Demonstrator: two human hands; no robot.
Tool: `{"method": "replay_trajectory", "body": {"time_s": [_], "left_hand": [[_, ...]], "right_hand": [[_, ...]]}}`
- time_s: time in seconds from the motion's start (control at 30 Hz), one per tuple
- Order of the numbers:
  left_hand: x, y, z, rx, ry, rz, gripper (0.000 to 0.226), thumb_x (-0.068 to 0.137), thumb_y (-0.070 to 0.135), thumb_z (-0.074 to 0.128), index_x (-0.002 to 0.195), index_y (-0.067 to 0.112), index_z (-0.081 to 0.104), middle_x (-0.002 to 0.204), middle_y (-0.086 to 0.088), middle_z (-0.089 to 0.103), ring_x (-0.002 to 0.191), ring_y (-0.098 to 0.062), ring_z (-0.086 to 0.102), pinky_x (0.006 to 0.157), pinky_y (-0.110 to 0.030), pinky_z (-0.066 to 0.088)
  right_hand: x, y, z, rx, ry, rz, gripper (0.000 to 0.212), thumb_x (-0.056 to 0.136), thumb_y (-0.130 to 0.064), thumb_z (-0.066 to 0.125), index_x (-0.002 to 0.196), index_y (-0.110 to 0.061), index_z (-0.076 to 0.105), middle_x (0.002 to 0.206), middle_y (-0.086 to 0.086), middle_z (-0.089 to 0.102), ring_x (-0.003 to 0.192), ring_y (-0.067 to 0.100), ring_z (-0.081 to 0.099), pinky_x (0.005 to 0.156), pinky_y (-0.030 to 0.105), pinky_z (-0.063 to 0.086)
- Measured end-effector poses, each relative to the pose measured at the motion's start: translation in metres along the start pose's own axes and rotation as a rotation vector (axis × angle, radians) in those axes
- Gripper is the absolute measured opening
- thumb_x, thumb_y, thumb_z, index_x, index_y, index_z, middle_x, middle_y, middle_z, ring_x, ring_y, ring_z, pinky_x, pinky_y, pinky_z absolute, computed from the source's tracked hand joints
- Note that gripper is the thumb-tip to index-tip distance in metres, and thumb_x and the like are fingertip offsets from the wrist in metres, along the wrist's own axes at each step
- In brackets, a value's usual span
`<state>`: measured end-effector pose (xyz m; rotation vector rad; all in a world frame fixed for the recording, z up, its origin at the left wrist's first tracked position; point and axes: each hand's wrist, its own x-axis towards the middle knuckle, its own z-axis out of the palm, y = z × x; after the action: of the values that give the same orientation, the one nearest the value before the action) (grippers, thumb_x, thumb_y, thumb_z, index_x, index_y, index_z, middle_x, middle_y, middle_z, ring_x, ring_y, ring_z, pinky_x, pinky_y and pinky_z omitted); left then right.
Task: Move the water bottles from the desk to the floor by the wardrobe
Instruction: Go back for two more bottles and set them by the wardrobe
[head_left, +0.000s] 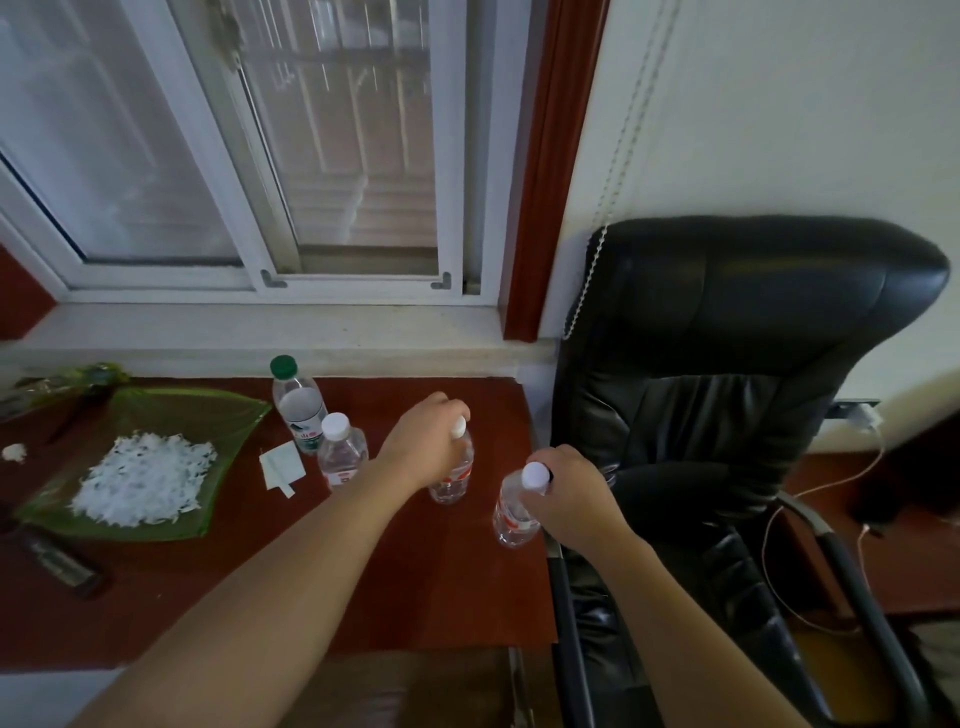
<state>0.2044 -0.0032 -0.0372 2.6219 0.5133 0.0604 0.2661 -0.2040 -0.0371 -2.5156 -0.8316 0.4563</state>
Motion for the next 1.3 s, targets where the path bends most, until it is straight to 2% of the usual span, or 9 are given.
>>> {"method": "replay_trajectory", "body": {"time_s": [0.13, 0.3, 0.5, 0.7, 0.8, 0.9, 1.03, 1.17, 1.3], "left_hand": [[-0.004, 0.003, -0.001, -0.002, 0.025, 0.002, 0.023, 0.086, 0.014, 0.058, 0.108, 0.018, 0.065, 0.100, 0.003, 0.053, 0.088, -0.021, 0.058, 0.077, -0.035, 0.048], [-0.014, 0.004, -0.004, -0.011, 0.047, -0.002, 0.024, 0.088, 0.015, 0.054, 0.109, 0.018, 0.065, 0.102, 0.004, 0.054, 0.087, -0.017, 0.056, 0.076, -0.032, 0.048], [-0.035, 0.014, -0.015, -0.087, 0.139, 0.019, 0.025, 0.084, 0.012, 0.064, 0.108, 0.018, 0.067, 0.100, 0.002, 0.058, 0.088, -0.019, 0.058, 0.078, -0.036, 0.051], [-0.066, 0.027, -0.036, -0.210, 0.225, 0.038, 0.035, 0.079, 0.008, 0.072, 0.110, 0.022, 0.068, 0.102, 0.008, 0.057, 0.089, -0.011, 0.056, 0.073, -0.018, 0.039], [-0.084, 0.034, -0.048, -0.232, 0.248, 0.055, 0.037, 0.078, 0.008, 0.074, 0.111, 0.023, 0.068, 0.102, 0.013, 0.056, 0.090, -0.006, 0.053, 0.073, -0.011, 0.035], [-0.101, 0.042, -0.057, -0.255, 0.263, 0.087, 0.039, 0.077, 0.007, 0.074, 0.111, 0.024, 0.068, 0.103, 0.014, 0.057, 0.091, -0.005, 0.054, 0.080, -0.020, 0.043], [-0.123, 0.051, -0.065, -0.283, 0.265, 0.120, 0.037, 0.077, 0.005, 0.074, 0.109, 0.023, 0.069, 0.104, 0.012, 0.061, 0.093, -0.005, 0.056, 0.080, -0.024, 0.046], [-0.142, 0.063, -0.064, -0.310, 0.248, 0.133, 0.039, 0.076, 0.004, 0.076, 0.109, 0.025, 0.069, 0.099, 0.019, 0.059, 0.091, 0.003, 0.055, 0.075, -0.015, 0.044], [-0.160, 0.082, -0.058, -0.311, 0.228, 0.179, 0.040, 0.077, 0.006, 0.076, 0.109, 0.027, 0.068, 0.099, 0.023, 0.057, 0.099, 0.012, 0.052, 0.074, -0.006, 0.037]], "right_hand": [[0.001, -0.003, 0.003, 0.009, 0.018, 0.019, 0.009, 0.087, -0.014, 0.062, 0.090, -0.021, 0.058, 0.096, -0.002, 0.056, 0.077, 0.008, 0.056, 0.061, 0.014, 0.039], [-0.003, -0.004, 0.004, 0.039, 0.041, 0.035, 0.013, 0.084, -0.012, 0.064, 0.082, -0.023, 0.056, 0.090, -0.002, 0.057, 0.074, 0.009, 0.057, 0.062, 0.016, 0.039], [-0.017, -0.014, -0.009, 0.101, 0.141, 0.016, 0.015, 0.082, -0.019, 0.071, 0.094, -0.024, 0.064, 0.094, -0.006, 0.059, 0.078, 0.005, 0.057, 0.065, 0.015, 0.040], [-0.050, -0.023, -0.037, 0.122, 0.263, -0.022, 0.022, 0.080, -0.015, 0.074, 0.101, -0.018, 0.066, 0.092, -0.007, 0.059, 0.074, 0.001, 0.054, 0.064, 0.009, 0.036], [-0.070, -0.025, -0.048, 0.134, 0.321, -0.004, 0.021, 0.077, -0.016, 0.075, 0.095, -0.022, 0.065, 0.089, -0.008, 0.061, 0.077, 0.007, 0.058, 0.065, 0.013, 0.040], [-0.092, -0.028, -0.059, 0.110, 0.361, 0.016, 0.019, 0.077, -0.018, 0.073, 0.088, -0.028, 0.062, 0.087, -0.012, 0.059, 0.074, 0.005, 0.058, 0.062, 0.014, 0.041], [-0.123, -0.028, -0.072, 0.101, 0.426, 0.066, 0.022, 0.078, -0.018, 0.075, 0.094, -0.028, 0.064, 0.087, -0.015, 0.057, 0.076, -0.001, 0.055, 0.061, 0.011, 0.037], [-0.156, -0.023, -0.078, 0.101, 0.486, 0.111, 0.024, 0.077, -0.018, 0.076, 0.095, -0.029, 0.064, 0.083, -0.019, 0.054, 0.077, -0.006, 0.053, 0.063, 0.008, 0.034], [-0.190, -0.011, -0.082, 0.112, 0.526, 0.156, 0.028, 0.077, -0.017, 0.077, 0.101, -0.026, 0.065, 0.088, -0.016, 0.056, 0.079, -0.006, 0.052, 0.064, 0.008, 0.034]]}}
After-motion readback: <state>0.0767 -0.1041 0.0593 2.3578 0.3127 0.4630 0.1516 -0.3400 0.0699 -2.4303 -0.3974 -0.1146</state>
